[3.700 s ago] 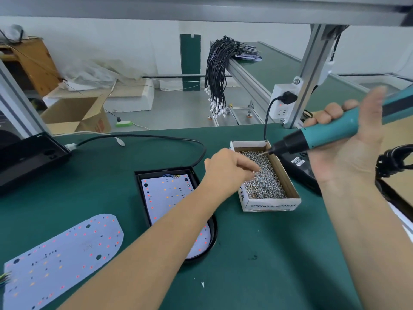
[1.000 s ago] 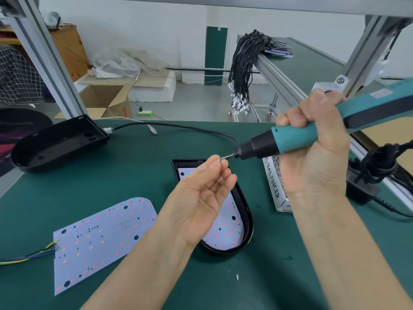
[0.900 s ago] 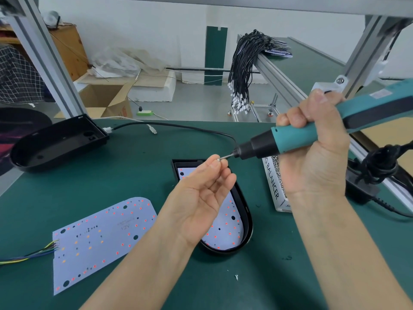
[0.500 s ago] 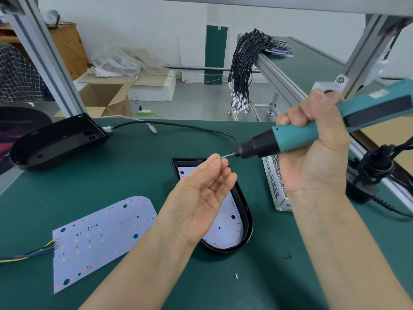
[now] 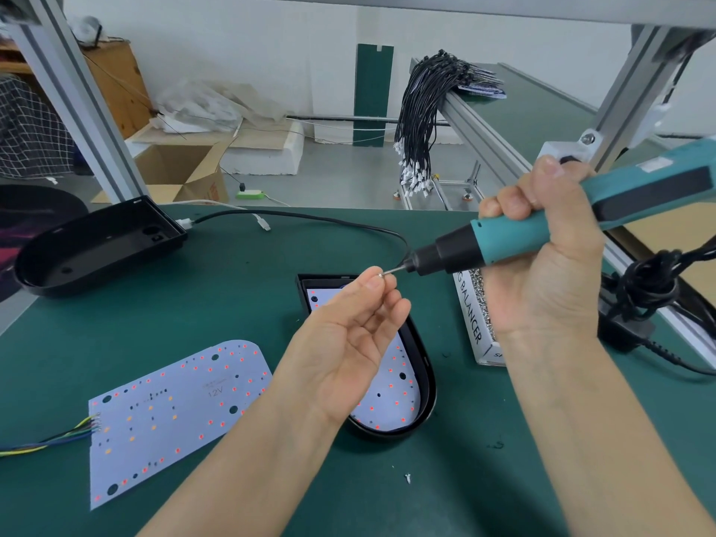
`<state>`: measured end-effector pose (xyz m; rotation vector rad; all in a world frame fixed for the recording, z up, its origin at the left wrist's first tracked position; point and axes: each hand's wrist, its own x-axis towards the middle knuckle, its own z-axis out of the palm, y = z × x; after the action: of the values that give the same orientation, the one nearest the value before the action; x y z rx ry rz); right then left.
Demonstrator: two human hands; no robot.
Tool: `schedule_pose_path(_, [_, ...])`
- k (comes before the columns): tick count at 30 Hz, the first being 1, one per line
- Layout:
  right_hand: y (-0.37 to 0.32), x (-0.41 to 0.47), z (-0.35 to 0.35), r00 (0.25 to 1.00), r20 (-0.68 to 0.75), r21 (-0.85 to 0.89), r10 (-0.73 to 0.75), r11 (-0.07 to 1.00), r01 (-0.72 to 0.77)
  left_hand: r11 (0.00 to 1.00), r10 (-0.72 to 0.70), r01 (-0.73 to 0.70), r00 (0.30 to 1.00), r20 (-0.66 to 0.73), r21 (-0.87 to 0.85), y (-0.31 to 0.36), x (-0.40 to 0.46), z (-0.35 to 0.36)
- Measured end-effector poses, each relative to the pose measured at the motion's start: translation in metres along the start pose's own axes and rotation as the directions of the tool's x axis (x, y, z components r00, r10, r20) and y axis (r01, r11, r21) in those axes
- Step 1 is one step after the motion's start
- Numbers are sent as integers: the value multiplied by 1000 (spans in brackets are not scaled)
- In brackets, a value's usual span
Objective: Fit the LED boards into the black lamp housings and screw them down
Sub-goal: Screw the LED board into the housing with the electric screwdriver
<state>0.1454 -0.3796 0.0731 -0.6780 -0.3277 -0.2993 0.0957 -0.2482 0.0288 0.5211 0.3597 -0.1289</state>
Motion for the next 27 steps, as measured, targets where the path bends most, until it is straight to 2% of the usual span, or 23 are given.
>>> schedule_pose_path(6, [2,-1,-1,1000,-14,2,12,1000,-12,999,38,-38,999,-7,19,-1,0,0])
schedule_pose_path(10, [3,-3,-2,1000,10,-4,13,1000,-13,984,131,-129,991,-8,120,-1,2,-1])
schedule_pose_path(14, [5,-5,-1,1000,10,10,-18,1000,18,940,268,-256,963,-25,225,-2,4,-1])
schedule_pose_path(21, [8,-4,-10,998,-61,26,8,1000,-6,850,365,-336,931,7,405,-1,6,0])
schedule_pose_path(27, [7,-2,-12,995,-101,54,25,998,-20,797,385,-361,921,53,485,0,3,1])
